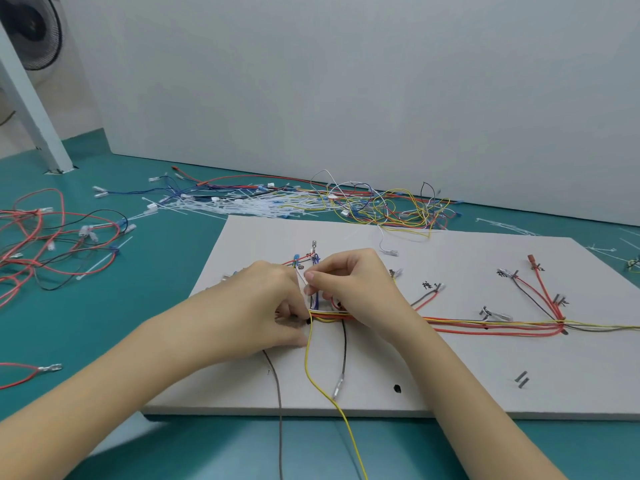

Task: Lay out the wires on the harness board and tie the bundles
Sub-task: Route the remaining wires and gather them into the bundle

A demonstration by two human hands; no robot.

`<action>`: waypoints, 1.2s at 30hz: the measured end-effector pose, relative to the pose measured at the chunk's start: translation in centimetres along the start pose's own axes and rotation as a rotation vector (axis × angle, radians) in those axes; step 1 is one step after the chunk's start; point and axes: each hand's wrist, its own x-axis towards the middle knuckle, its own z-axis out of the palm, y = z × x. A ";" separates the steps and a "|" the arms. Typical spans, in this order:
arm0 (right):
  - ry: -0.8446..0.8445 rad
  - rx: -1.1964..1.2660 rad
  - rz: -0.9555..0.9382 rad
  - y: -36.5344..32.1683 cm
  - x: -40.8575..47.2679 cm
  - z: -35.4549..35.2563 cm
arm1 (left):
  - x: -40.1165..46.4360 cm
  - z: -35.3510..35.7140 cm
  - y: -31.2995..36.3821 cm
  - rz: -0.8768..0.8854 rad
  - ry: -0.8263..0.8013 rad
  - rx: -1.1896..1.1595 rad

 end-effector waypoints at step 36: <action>-0.018 -0.044 0.004 0.1 0.0 0.2 | -1.6 -0.4 -1.4 0.076 -0.162 0.201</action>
